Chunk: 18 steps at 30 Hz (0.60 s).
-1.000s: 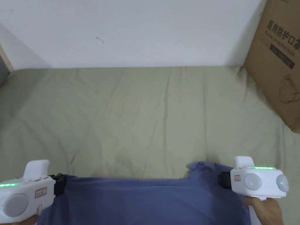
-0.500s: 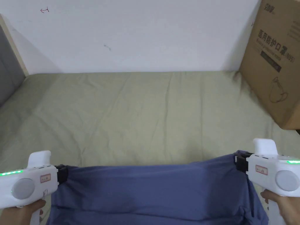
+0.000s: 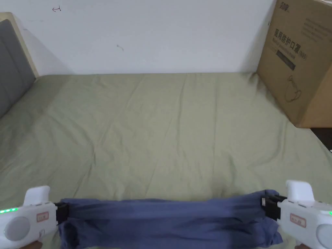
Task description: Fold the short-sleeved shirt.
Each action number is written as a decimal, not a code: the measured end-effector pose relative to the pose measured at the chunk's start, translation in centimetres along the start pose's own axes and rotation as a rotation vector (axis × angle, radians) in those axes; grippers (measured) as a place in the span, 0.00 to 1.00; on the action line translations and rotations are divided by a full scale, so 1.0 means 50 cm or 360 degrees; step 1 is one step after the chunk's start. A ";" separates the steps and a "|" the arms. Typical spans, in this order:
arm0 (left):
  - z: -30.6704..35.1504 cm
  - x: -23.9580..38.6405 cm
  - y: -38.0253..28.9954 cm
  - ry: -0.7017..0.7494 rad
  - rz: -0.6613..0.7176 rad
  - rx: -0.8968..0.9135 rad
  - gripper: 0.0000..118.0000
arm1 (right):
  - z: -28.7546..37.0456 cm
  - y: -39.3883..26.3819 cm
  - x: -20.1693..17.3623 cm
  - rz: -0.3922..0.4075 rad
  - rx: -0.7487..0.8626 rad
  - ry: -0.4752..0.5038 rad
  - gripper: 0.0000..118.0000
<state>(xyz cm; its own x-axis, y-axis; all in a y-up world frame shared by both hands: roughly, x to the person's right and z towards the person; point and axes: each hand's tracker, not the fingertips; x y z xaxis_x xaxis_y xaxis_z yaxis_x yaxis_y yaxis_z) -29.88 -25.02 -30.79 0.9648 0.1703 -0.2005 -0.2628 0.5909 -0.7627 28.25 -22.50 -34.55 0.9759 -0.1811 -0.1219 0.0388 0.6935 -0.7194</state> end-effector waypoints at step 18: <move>0.035 0.022 -0.030 -0.0176 0.0133 0.0094 0.86 | 0.026 -0.018 -0.012 -0.0070 0.0065 -0.0135 0.86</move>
<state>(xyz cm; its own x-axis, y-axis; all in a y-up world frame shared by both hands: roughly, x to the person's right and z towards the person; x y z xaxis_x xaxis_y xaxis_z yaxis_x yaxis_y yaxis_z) -28.42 -24.34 -28.78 0.9333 0.3046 -0.1903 -0.3453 0.6159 -0.7081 27.93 -22.10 -32.92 0.9876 -0.1535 -0.0315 0.0888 0.7142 -0.6943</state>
